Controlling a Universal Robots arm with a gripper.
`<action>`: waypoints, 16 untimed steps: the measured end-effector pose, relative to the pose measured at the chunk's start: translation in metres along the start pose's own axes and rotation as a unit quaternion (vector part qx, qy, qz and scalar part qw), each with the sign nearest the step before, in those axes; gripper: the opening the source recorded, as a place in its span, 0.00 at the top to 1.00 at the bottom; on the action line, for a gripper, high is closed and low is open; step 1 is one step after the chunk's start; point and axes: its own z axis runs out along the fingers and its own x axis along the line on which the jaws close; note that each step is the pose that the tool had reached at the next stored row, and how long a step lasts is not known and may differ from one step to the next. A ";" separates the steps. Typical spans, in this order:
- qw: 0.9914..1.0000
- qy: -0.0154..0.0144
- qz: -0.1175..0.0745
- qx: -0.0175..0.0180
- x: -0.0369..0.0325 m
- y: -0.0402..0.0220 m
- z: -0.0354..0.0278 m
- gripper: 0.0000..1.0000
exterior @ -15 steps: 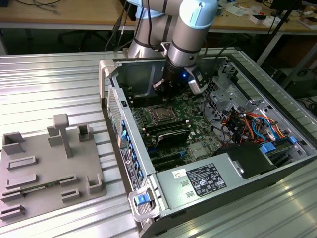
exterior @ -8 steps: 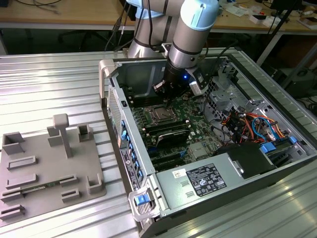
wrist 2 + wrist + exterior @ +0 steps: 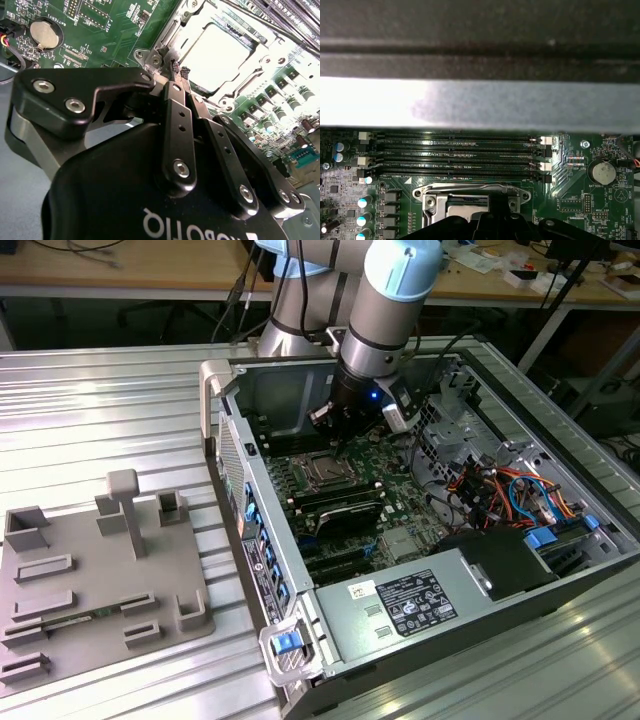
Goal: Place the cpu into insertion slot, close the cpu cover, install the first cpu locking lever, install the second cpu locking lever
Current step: 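Install the second cpu locking lever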
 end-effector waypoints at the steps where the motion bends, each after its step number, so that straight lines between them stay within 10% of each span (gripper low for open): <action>1: 1.000 0.000 0.000 0.000 0.0000 -0.0001 0.0000 0.89; 7: 1.000 0.000 0.000 0.002 -0.0077 -0.0027 0.0001 0.89; 16: 1.000 0.000 0.000 0.009 -0.0071 -0.0264 -0.0010 0.89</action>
